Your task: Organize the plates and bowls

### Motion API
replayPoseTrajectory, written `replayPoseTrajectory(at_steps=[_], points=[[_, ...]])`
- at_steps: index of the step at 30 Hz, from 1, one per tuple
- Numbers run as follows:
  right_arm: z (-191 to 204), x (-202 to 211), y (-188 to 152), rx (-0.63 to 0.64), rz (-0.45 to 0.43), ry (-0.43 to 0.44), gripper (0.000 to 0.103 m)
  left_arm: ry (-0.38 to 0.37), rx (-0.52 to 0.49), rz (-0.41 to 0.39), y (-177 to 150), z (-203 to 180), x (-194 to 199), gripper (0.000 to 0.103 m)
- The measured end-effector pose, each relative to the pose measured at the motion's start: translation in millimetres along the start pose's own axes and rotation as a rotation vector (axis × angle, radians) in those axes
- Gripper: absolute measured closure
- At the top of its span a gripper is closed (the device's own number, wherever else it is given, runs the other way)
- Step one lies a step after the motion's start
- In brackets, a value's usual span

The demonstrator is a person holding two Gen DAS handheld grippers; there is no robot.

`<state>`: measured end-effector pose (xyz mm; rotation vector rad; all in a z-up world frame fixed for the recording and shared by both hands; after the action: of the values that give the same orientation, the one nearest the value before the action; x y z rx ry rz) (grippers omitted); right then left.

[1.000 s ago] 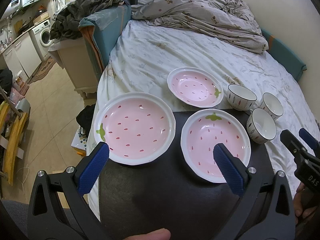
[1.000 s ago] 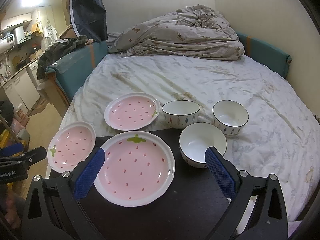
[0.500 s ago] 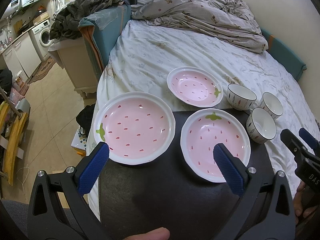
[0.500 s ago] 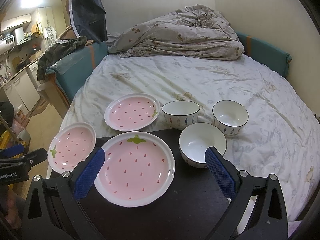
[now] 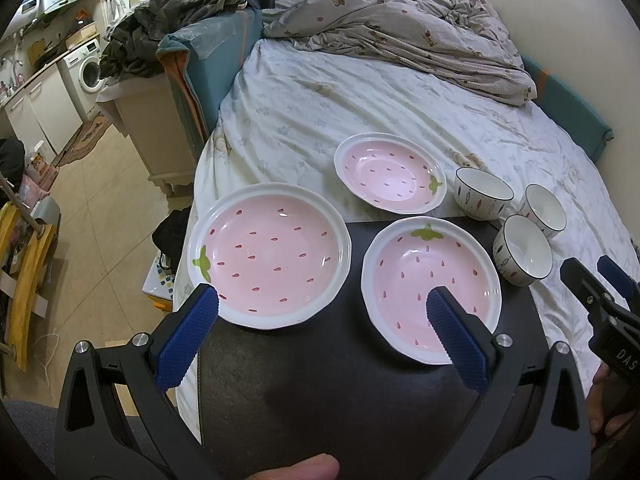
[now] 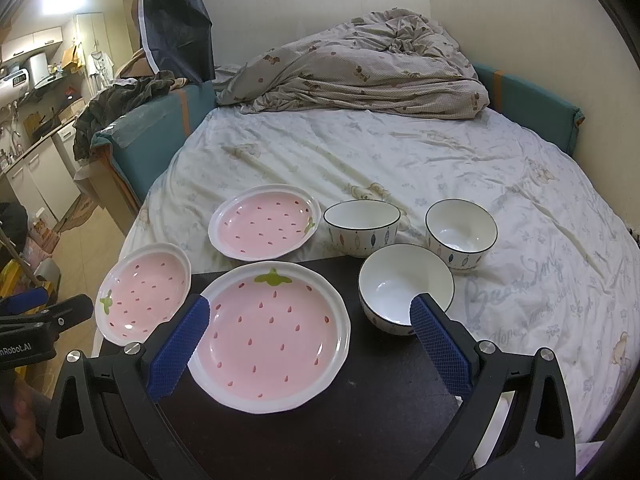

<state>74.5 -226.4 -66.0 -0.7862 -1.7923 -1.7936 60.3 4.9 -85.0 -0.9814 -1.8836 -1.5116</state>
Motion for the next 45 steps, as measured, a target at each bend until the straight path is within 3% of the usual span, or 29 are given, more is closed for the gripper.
replayPoseTrajectory(at_steps=[16,23,30,40,45], points=[[-0.1,-0.2,-0.2,-0.001,0.001,0.001,0.001,-0.004,0.015,0.004,-0.7,3.7,0.0,0.000],[-2.7,-1.4,3.0,-0.031,0.013,0.010,0.001,0.012,0.075,0.003,16.4,25.3,-0.4,0.000],[6.6,-13.6,25.7,-0.064,0.086,0.102,0.001,0.059,0.111,0.065,35.3,53.8,-14.7,0.000],[60.2,-68.1,32.1,-0.080,0.295,0.298,0.001,0.074,0.346,0.185,35.1,137.5,-60.6,0.000],[96.8,-102.8,26.1,-0.085,0.414,0.396,0.006,0.049,0.382,0.205,29.8,163.4,-77.7,0.001]])
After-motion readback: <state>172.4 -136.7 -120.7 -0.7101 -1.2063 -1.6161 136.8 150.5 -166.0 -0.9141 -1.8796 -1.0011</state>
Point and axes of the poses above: each gripper's, at about its wrist camera, not at the fingertips, and x roughly against the way its jaws point, z to its left, y to its top, the point moved 10 cm from there along -x, roughly the way its jaws point, and after that the axes turned 14 degrees about -y, right-handed, at the moved point
